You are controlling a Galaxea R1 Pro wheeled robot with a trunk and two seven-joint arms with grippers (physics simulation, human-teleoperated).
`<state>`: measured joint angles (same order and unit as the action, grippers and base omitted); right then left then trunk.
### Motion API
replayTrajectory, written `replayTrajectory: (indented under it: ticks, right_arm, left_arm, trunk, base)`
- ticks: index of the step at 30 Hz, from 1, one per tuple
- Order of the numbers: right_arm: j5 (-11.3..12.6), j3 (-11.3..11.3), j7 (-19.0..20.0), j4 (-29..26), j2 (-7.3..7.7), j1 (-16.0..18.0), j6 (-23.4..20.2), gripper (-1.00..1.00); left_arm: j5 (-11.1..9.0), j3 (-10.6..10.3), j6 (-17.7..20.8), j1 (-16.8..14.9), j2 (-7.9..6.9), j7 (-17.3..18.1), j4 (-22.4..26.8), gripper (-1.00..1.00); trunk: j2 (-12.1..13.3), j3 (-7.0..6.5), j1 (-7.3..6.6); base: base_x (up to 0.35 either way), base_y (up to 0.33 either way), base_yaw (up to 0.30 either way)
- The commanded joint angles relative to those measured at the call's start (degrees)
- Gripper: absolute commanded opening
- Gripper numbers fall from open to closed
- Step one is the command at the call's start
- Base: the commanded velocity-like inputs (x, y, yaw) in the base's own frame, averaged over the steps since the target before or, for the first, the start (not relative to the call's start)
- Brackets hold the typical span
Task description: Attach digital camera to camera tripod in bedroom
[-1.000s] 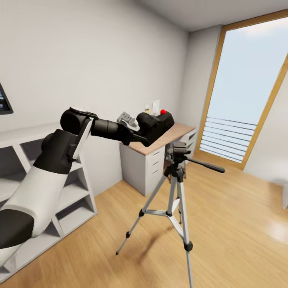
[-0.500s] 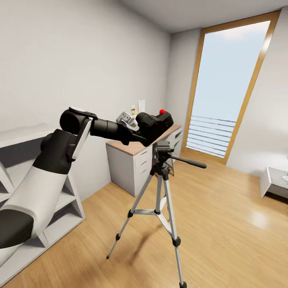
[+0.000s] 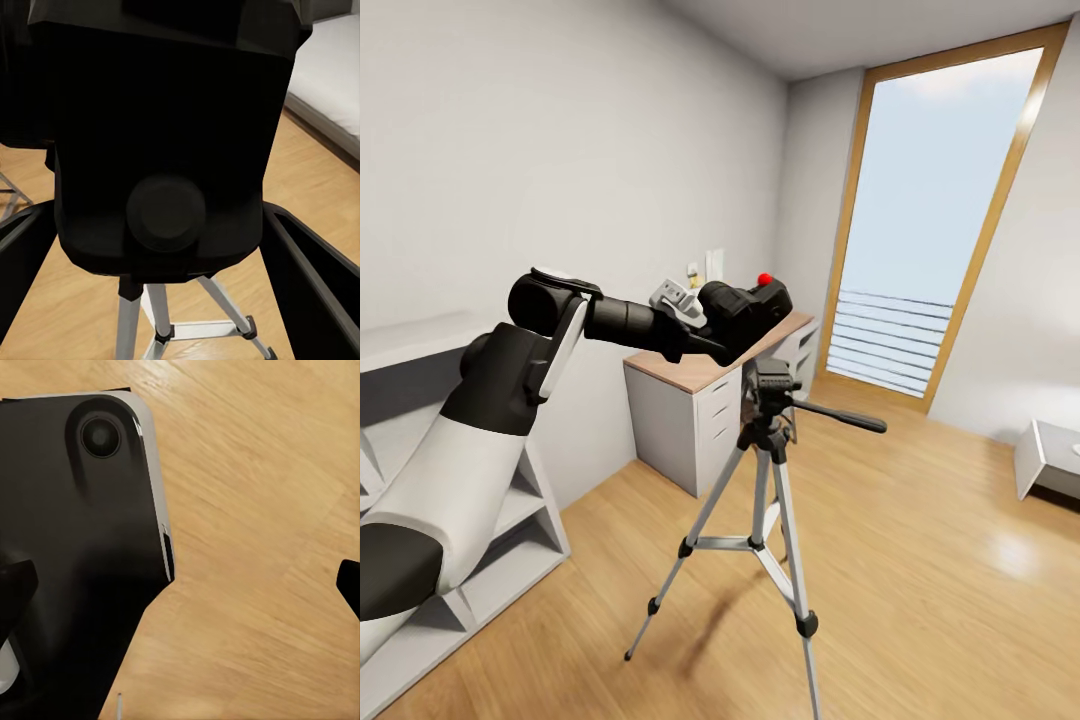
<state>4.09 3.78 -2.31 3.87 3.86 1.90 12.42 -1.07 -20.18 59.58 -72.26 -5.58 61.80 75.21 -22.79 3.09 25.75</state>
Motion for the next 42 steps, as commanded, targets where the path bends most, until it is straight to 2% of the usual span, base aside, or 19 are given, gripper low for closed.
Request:
replayTrajectory:
  ticks: [1, 22, 26, 31, 37, 40, 42]
  right_arm:
    - [0.31, 0.35, 0.11, 0.26, 0.01, 0.12, 0.50, 1.00]
    - [0.31, 0.28, 0.11, 0.26, 0.01, 0.12, 0.50, 1.00]
    - [0.31, 0.26, 0.11, 0.20, 0.01, 0.12, 0.50, 1.00]
    - [0.31, 0.26, 0.11, 0.17, 0.01, 0.12, 0.50, 1.00]
    - [0.31, 0.28, 0.11, 0.17, 0.01, 0.12, 0.50, 1.00]
    - [0.31, 0.31, 0.11, 0.07, 0.01, 0.12, 0.54, 1.00]
    - [0.31, 0.33, 0.11, -0.07, 0.01, 0.12, 0.75, 1.00]
  left_arm:
    - [-0.16, -0.08, 0.42, -0.08, -0.04, 0.07, 0.02, -1.00]
    - [-0.21, -0.01, 0.42, -0.08, 0.07, -0.02, 1.23, -1.00]
    - [-0.21, 0.61, 0.42, -0.39, 0.22, -0.08, -4.79, -1.00]
    - [-0.19, 0.84, 0.42, -1.02, 0.82, -0.16, -8.13, -1.00]
    - [-0.22, 0.92, 0.42, -3.74, 1.05, -0.30, -11.64, -1.00]
    - [-0.16, 0.89, 0.42, -6.20, 1.08, -0.10, -16.51, -1.00]
    - [-0.16, 0.84, 0.42, -6.19, 1.07, -0.01, -15.93, -1.00]
  trunk:
    - [-0.14, 0.13, 0.04]
    - [-0.14, 0.13, 0.04]
    - [-0.14, 0.13, 0.04]
    - [-0.14, 0.13, 0.04]
    - [-0.14, 0.13, 0.04]
    - [-0.14, 0.13, 0.04]
    - [-0.14, 0.13, 0.04]
  base:
    - [0.010, 0.001, 0.000]
    - [0.001, 0.000, -0.010]
    - [0.000, 0.000, -0.041]
    - [0.000, 0.000, -0.008]
    - [0.000, 0.000, -0.001]
    - [0.000, 0.000, 0.000]
    - [0.000, 0.000, 0.000]
